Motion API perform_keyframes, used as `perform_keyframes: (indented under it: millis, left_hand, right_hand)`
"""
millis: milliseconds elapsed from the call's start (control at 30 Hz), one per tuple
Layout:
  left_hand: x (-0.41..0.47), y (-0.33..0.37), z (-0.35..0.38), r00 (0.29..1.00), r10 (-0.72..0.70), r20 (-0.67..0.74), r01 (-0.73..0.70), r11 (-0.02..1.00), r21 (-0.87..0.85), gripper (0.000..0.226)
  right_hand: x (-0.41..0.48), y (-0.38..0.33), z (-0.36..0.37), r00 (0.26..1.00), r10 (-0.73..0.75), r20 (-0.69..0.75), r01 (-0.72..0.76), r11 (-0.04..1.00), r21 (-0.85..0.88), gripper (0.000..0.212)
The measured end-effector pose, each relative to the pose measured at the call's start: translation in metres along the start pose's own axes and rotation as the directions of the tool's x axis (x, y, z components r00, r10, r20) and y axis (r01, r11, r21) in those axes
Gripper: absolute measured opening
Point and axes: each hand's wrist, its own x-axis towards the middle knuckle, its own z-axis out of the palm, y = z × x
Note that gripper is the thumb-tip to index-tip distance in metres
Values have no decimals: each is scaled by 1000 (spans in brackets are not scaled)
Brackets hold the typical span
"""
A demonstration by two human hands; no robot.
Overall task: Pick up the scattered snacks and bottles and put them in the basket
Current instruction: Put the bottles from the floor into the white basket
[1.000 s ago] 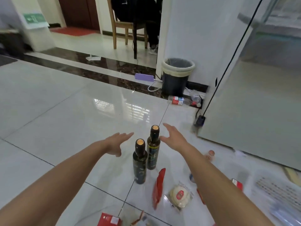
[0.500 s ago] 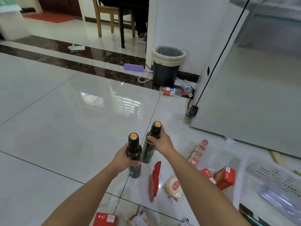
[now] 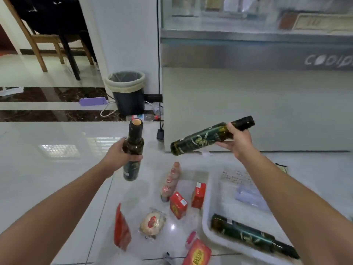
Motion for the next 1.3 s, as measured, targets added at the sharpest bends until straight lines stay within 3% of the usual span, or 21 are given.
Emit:
perform_keyframes:
  millis: [200, 400, 567, 700, 933, 1067, 1167, 1233, 1300]
  left_hand:
    - [21, 95, 129, 946, 264, 187, -280, 958, 65, 57]
    - [25, 121, 250, 812, 331, 481, -467, 862, 196, 57]
    - [17, 103, 329, 706, 233, 669, -583, 727, 362, 56]
    - [11, 94, 377, 623, 167, 764, -711, 528, 464, 51]
    - [15, 58, 439, 610, 17, 793, -754, 322, 573, 57]
    - [9, 35, 463, 609, -47, 792, -764, 232, 602, 58]
    - [8, 21, 473, 601, -71, 796, -788, 116, 605, 61]
    - [13, 12, 471, 570, -70, 818, -817, 59, 574, 66]
    - [23, 10, 460, 550, -24, 835, -835, 12, 550, 71]
  right_hand:
    - [13, -31, -175, 944, 13, -331, 43, 986, 162, 49]
    - [4, 46, -290, 866, 191, -462, -58, 956, 286, 48]
    - [-13, 128, -315, 805, 441, -395, -236, 851, 469, 47]
    - [-14, 163, -316, 780, 533, -328, -327, 793, 514, 44]
    - [-8, 171, -325, 686, 694, -220, -425, 627, 653, 48]
    - [-4, 170, -330, 643, 724, -252, -516, 652, 556, 29]
    - [7, 176, -335, 612, 717, -334, -572, 693, 439, 34]
    - [10, 176, -339, 607, 622, -494, -629, 757, 179, 34]
    - [8, 165, -340, 660, 404, -634, -681, 679, -276, 38]
